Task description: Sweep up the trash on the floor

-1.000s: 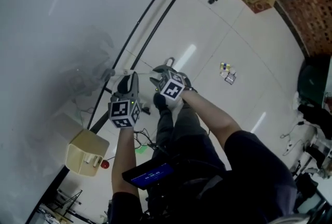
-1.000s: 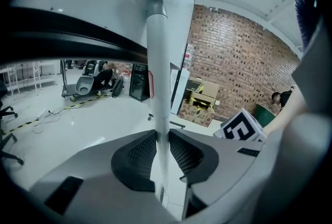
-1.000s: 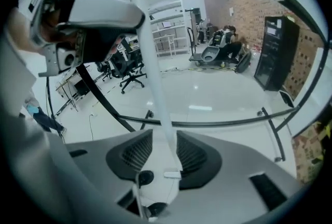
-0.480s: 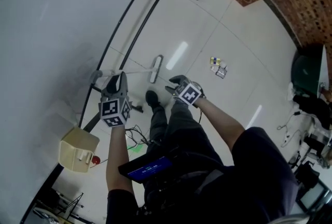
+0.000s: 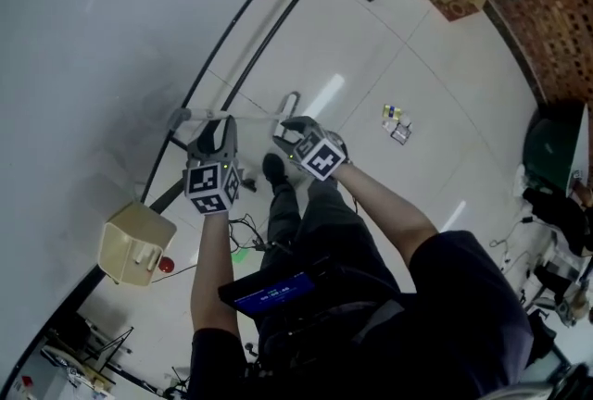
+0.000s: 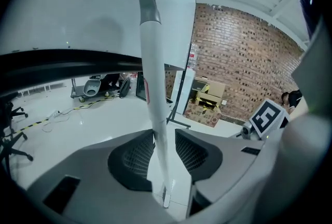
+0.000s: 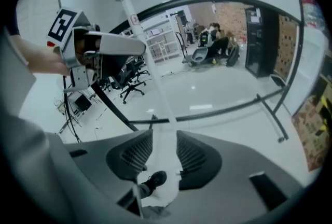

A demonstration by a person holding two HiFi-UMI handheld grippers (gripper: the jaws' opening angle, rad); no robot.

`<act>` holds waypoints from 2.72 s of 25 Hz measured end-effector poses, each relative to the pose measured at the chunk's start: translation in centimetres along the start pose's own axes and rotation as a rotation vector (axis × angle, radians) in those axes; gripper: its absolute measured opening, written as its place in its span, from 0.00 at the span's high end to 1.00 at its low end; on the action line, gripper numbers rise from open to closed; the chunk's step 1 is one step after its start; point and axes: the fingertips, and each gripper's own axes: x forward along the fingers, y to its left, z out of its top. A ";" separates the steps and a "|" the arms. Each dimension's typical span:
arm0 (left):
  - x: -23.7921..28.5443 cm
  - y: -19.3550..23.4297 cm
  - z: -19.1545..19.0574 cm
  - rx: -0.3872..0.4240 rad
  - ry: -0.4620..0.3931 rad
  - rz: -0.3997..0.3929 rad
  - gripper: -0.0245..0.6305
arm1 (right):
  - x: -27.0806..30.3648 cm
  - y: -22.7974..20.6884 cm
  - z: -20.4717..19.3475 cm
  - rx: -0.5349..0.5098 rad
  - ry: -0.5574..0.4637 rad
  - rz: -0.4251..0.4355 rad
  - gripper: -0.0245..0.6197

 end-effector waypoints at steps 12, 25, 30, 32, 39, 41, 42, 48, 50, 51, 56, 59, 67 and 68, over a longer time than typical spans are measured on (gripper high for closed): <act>0.3 1.2 0.3 -0.039 -0.019 -0.018 0.79 | 6.5 1.7 11.4 -0.408 -0.065 0.046 0.72; -2.8 0.5 -1.5 -0.058 0.004 -0.053 0.76 | 6.9 1.5 12.3 -0.378 -0.123 0.029 0.81; -3.0 -0.1 -3.4 -0.058 0.038 -0.064 0.76 | 6.9 1.5 12.3 -0.350 -0.128 0.021 0.79; -2.8 0.1 -4.1 -0.051 0.053 -0.063 0.76 | 6.7 1.4 12.4 -0.334 -0.134 0.009 0.69; -2.1 -0.8 -4.9 -0.041 0.092 -0.082 0.76 | 3.4 0.4 12.5 -0.272 -0.170 -0.014 0.65; -2.4 -1.5 -5.6 -0.044 0.107 -0.106 0.76 | 2.1 0.2 11.3 -0.226 -0.169 -0.031 0.64; -2.3 -1.9 -6.1 -0.046 0.119 -0.125 0.76 | 1.6 0.1 10.5 -0.205 -0.162 -0.042 0.64; -0.7 -5.2 -4.6 -0.051 0.143 -0.255 0.79 | -3.6 -3.0 6.6 -0.032 -0.067 -0.184 0.64; -0.9 -8.2 -3.0 -0.056 0.126 -0.301 0.79 | -7.8 -3.4 6.1 -0.002 -0.087 -0.242 0.64; -0.9 -9.9 -2.0 -0.049 0.112 -0.329 0.79 | -10.1 -3.8 5.9 0.011 -0.105 -0.276 0.64; 0.3 -14.8 2.2 0.025 0.055 -0.476 0.79 | -17.4 -6.5 5.4 0.094 -0.170 -0.455 0.65; 1.0 -17.9 3.7 0.081 0.047 -0.563 0.79 | -21.7 -7.2 4.4 0.155 -0.223 -0.567 0.65; -0.7 -29.8 8.0 0.257 0.016 -0.697 0.84 | -34.1 -6.3 -2.4 0.308 -0.355 -0.715 0.69; -1.6 -31.2 8.0 0.273 0.009 -0.709 0.85 | -35.3 -5.6 -3.3 0.318 -0.371 -0.718 0.69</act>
